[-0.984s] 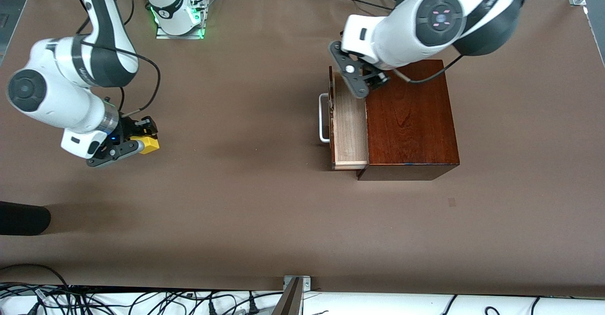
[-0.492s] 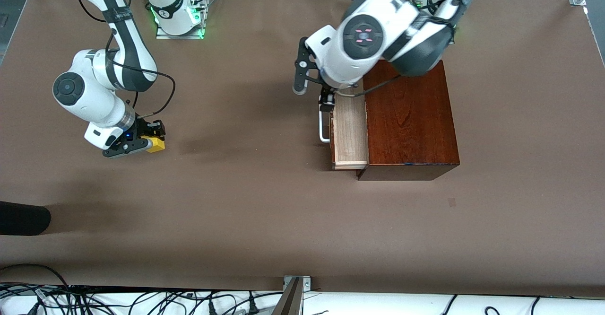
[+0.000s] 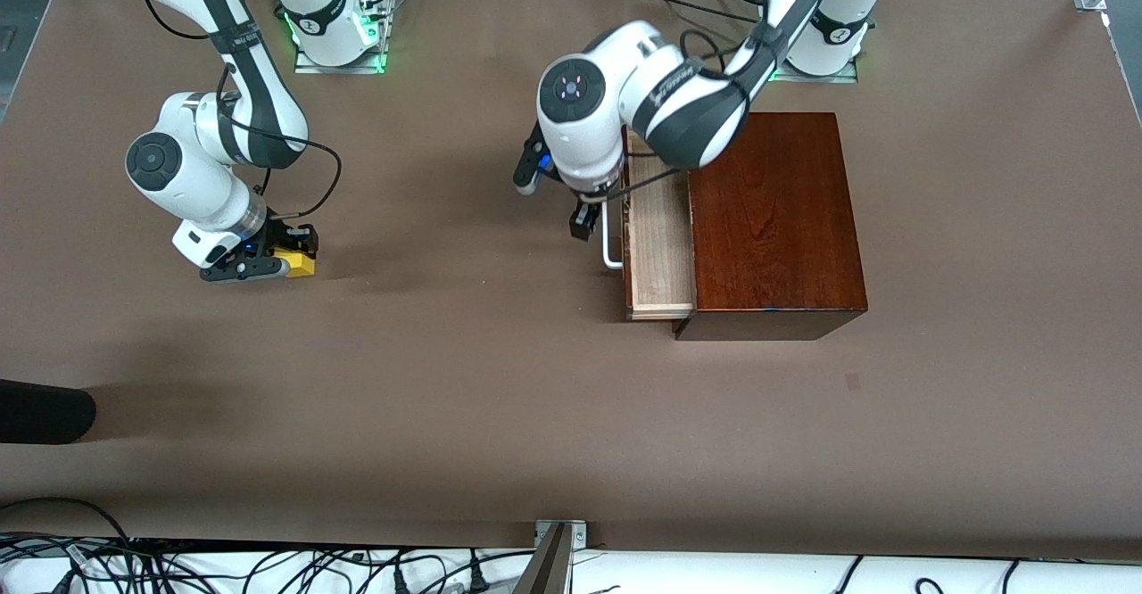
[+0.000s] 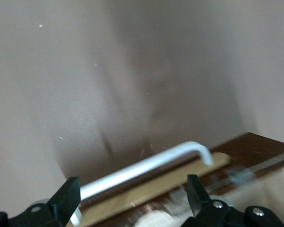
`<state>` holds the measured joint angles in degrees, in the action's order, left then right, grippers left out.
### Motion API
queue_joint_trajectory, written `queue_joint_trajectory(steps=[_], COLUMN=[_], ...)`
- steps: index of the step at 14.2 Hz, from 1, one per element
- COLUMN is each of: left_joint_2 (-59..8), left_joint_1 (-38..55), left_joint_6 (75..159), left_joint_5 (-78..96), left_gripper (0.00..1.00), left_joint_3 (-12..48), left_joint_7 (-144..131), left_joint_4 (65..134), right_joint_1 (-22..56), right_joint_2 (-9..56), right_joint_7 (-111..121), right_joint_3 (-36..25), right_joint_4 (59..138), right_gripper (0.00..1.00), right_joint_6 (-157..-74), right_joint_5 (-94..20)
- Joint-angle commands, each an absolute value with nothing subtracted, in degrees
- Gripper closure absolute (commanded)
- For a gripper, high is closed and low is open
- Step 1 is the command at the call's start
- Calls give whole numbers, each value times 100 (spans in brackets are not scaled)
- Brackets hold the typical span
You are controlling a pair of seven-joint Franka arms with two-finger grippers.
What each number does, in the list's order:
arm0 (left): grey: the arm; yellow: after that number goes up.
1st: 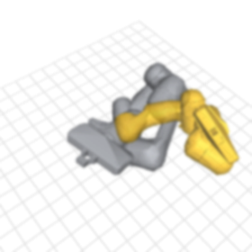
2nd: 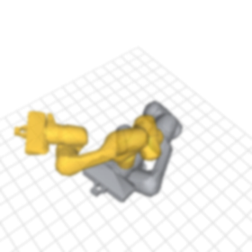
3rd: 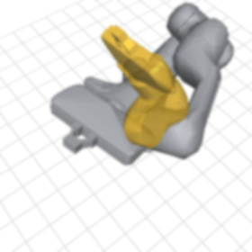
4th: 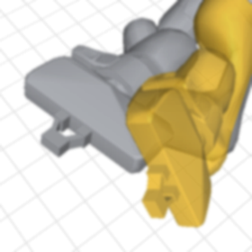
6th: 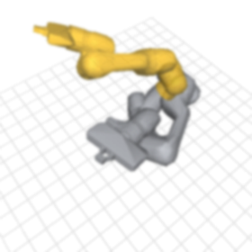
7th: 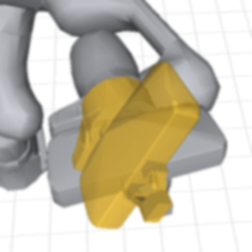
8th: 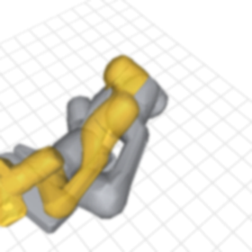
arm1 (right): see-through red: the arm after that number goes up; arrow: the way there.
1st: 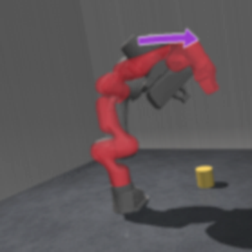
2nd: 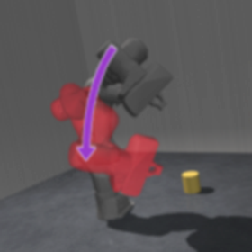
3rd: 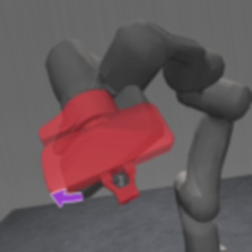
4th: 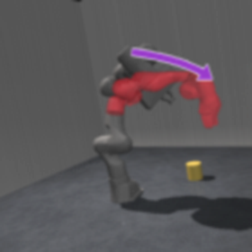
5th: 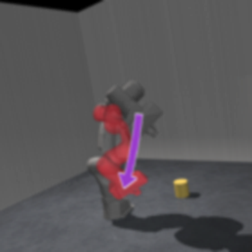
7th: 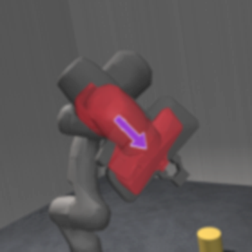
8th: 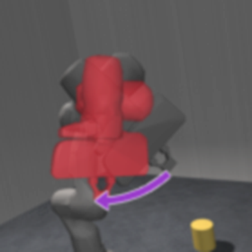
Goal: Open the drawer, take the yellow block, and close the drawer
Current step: 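Push the drawer shut with the left gripper while the right gripper sets the cube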
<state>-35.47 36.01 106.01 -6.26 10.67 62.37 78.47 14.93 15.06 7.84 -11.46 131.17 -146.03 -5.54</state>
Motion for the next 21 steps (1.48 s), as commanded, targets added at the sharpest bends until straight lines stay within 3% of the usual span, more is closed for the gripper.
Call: queue_joint_trajectory(steps=[1,6,14,15,16,17,21], left_joint_2=[-3700,-3691,-3569,-3542,-3507,-3472,-3410], left_joint_1=[3604,3507,3252,3252,3243,3252,3182], left_joint_6=[10933,10837,9933,9819,9696,9581,9264], left_joint_5=[-756,-738,-861,-957,-1071,-1229,-1415], left_gripper=[0,0,0,0,0,0,0], left_joint_3=[1063,1002,896,888,879,870,844], left_joint_7=[5961,5818,5450,5397,5362,5283,5150], left_joint_4=[7796,8059,8025,8024,8016,8016,8016], right_joint_1=[1468,1511,1529,1529,1529,1529,1538], right_joint_2=[1695,1881,2004,2013,1987,1960,1470], right_joint_7=[712,484,246,290,334,360,1212], right_joint_3=[-1090,-985,-826,-826,-826,-817,-835], right_joint_4=[13368,13394,13465,13465,13456,13430,13246], right_gripper=[100,100,100,80,48,0,0], right_joint_6=[-15299,-15372,-15390,-15381,-15372,-15363,-15022], right_joint_5=[-650,-659,-659,-650,-650,-642,-633])
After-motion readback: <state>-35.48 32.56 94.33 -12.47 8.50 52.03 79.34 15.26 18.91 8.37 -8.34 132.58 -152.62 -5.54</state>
